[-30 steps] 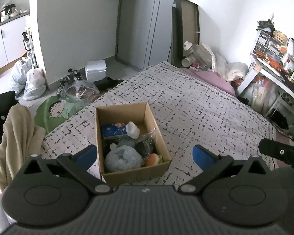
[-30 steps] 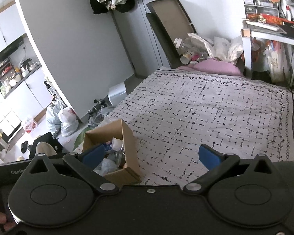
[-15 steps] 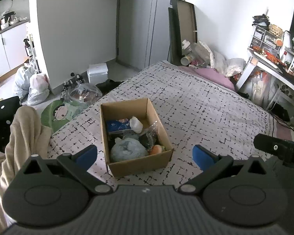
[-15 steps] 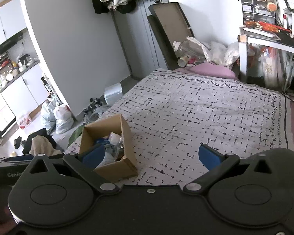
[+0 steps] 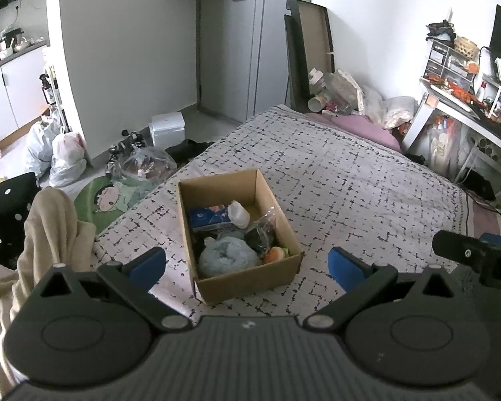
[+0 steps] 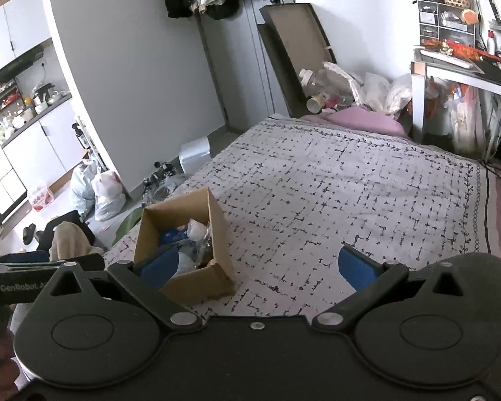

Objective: Organize soft objects

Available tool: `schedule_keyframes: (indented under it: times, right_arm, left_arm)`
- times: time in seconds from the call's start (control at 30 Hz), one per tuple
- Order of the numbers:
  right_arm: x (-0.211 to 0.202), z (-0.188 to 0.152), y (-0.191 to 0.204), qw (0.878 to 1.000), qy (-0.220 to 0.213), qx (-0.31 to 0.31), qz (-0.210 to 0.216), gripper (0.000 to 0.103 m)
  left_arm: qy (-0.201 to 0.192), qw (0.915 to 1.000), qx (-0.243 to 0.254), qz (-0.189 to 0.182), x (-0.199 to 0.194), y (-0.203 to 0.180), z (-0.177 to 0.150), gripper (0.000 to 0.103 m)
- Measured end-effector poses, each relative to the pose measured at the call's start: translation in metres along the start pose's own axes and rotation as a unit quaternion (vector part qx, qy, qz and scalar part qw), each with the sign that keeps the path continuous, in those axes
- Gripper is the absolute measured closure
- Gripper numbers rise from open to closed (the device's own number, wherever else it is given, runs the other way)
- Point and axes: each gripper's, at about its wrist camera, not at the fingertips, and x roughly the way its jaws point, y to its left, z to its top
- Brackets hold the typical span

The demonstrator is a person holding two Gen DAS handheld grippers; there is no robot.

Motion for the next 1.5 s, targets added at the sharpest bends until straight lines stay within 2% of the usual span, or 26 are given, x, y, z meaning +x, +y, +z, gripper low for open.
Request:
schedule_keyframes:
  times: [1.5]
  right_arm:
    - [0.0035, -0.0009, 0.0016, 1.000, 0.008, -0.009, -0.013, 0.000]
  left_arm:
    - [0.012, 0.9999, -0.004, -0.008, 0.0059, 0.0017, 0.0017, 0.000]
